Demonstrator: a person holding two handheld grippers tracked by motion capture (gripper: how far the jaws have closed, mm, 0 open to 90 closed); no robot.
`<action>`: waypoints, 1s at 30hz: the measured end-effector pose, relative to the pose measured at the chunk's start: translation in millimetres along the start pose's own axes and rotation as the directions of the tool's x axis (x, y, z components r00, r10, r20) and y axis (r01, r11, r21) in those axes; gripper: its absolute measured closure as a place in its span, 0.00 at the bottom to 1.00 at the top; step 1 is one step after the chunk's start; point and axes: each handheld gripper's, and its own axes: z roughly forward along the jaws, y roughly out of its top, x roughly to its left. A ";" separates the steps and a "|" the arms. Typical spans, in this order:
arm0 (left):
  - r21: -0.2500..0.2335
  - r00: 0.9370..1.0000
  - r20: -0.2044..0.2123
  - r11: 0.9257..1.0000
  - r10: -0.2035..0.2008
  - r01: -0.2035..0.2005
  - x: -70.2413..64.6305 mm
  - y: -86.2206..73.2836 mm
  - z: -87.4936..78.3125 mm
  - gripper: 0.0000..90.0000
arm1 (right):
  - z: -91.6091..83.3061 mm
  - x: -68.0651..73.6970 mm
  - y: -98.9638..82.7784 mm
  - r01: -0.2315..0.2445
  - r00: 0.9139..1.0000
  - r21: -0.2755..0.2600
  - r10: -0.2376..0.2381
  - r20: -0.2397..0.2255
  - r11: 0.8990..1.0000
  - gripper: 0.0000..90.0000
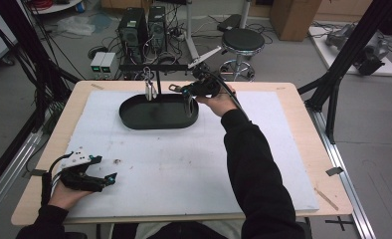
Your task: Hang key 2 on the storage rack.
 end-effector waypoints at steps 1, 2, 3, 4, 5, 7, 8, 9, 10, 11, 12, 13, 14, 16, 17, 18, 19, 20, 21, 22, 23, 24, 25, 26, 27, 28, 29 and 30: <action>0.000 1.000 0.000 1.000 0.003 -0.003 0.4 0.1 -0.3 0.11 | 0.6 -0.5 1.0 -0.003 1.000 -0.004 0.003 0.001 1.000 0.95; -0.001 1.000 0.000 1.000 0.003 -0.003 0.7 0.1 -0.5 0.11 | 1.6 -1.6 1.9 -0.006 1.000 -0.006 0.006 0.003 1.000 0.95; -0.004 1.000 -0.001 1.000 -0.002 0.002 0.6 0.1 -0.6 0.11 | 3.0 -2.7 2.3 -0.010 1.000 -0.007 0.010 0.002 1.000 0.95; -0.005 1.000 -0.002 1.000 -0.003 0.003 0.7 0.2 -0.7 0.11 | 4.6 -3.6 2.4 -0.015 1.000 -0.008 0.015 0.005 1.000 0.95; -0.005 1.000 0.000 1.000 -0.002 0.002 0.7 0.2 -0.6 0.11 | 6.6 -4.3 2.6 -0.019 1.000 -0.008 0.019 0.010 1.000 0.95; -0.002 1.000 0.000 1.000 0.002 -0.002 0.7 0.2 -0.5 0.11 | 11.2 -5.6 3.1 -0.024 1.000 -0.010 0.024 0.020 1.000 0.95; -0.002 1.000 0.000 1.000 0.003 -0.003 0.7 0.2 -0.5 0.11 | 13.4 -6.2 3.6 -0.028 0.999 -0.007 0.028 0.021 1.000 0.95; -0.005 1.000 0.000 1.000 0.001 -0.001 0.6 0.2 -0.6 0.11 | 15.6 -7.2 4.4 -0.031 0.999 -0.008 0.031 0.029 1.000 0.95; -0.006 1.000 -0.001 1.000 -0.003 0.003 0.6 0.2 -0.8 0.11 | 17.4 -8.0 5.3 -0.032 0.999 -0.010 0.033 0.032 0.999 0.95; -0.004 1.000 -0.001 1.000 0.000 0.000 1.0 0.2 -1.0 0.11 | 18.8 -8.4 6.3 -0.039 0.999 -0.012 0.039 0.036 0.999 0.95; -0.006 1.000 -0.001 1.000 -0.003 0.003 1.0 0.1 -0.7 0.11 | 20.0 -9.0 7.5 -0.035 0.999 -0.017 0.036 0.038 0.999 0.95; -0.005 1.000 0.001 1.000 -0.002 0.002 1.2 0.1 -0.5 0.11 | 21.1 -9.0 8.8 -0.036 0.998 -0.021 0.036 0.042 0.999 0.95; -0.003 1.000 0.003 1.000 0.001 -0.001 1.3 0.0 -0.3 0.11 | 22.3 -9.2 10.3 -0.036 0.998 -0.023 0.037 0.042 0.999 0.95; -0.001 1.000 0.006 1.000 0.002 -0.002 0.5 0.0 0.1 0.11 | 24.7 -8.6 14.1 -0.030 0.999 -0.019 0.031 0.034 0.999 0.95; 0.002 1.000 0.006 1.000 0.006 -0.006 0.5 -0.1 0.3 0.11 | 25.5 -8.5 16.8 -0.024 0.999 -0.013 0.025 0.035 1.000 0.95; 0.003 1.000 0.005 1.000 0.007 -0.007 0.5 -0.1 0.4 0.11 | 25.7 -8.1 19.7 -0.019 0.999 -0.012 0.020 0.035 1.000 0.95; 0.004 1.000 0.006 1.000 0.007 -0.007 0.4 0.0 0.4 0.11 | 25.7 -7.9 22.6 -0.013 0.999 -0.017 0.014 0.040 1.000 0.95; 0.004 1.000 0.006 1.000 0.008 -0.008 0.4 -0.1 0.4 0.11 | 25.3 -7.7 25.0 -0.008 0.999 -0.025 0.009 0.041 1.000 0.95; 0.004 1.000 0.006 1.000 0.007 -0.007 0.5 -0.1 0.4 0.11 | 24.8 -7.6 26.9 -0.009 0.999 -0.033 0.011 0.041 0.999 0.95; 0.003 1.000 0.006 1.000 0.005 -0.005 0.6 -0.1 0.4 0.11 | 24.6 -8.1 28.4 -0.010 0.999 -0.036 0.012 0.046 0.999 0.95; 0.003 1.000 0.006 1.000 0.006 -0.006 0.6 -0.1 0.4 0.11 | 24.7 -8.6 29.6 -0.010 0.999 -0.036 0.012 0.051 0.999 0.95; 0.003 1.000 0.007 1.000 0.006 -0.006 0.6 -0.1 0.4 0.11 | 24.9 -9.1 30.5 -0.013 0.998 -0.035 0.015 0.060 0.999 0.95; 0.003 1.000 0.009 1.000 0.006 -0.006 0.4 -0.1 0.3 0.11 | 25.3 -9.8 31.2 -0.013 0.998 -0.033 0.015 0.069 0.999 0.95; 0.002 1.000 0.012 1.000 0.009 -0.009 0.6 -0.1 0.4 0.11 | 25.8 -10.8 31.8 -0.013 0.997 -0.033 0.016 0.078 0.999 0.95; 0.003 1.000 0.014 1.000 0.006 -0.006 0.2 -0.1 0.4 0.11 | 26.8 -12.2 32.6 -0.017 0.997 -0.030 0.020 0.080 0.999 0.95; 0.005 1.000 0.016 1.000 0.007 -0.007 0.2 -0.1 0.4 0.11 | 28.1 -13.4 33.6 -0.023 0.996 -0.024 0.025 0.086 0.999 0.95; 0.005 1.000 0.018 1.000 0.007 -0.007 0.1 -0.1 0.4 0.11 | 29.7 -14.1 34.3 -0.025 0.995 -0.014 0.026 0.091 1.000 0.95; 0.007 1.000 0.018 1.000 0.008 -0.008 0.4 -0.1 0.0 0.11 | 32.0 -14.5 34.6 -0.020 0.995 -0.005 0.021 0.094 1.000 0.95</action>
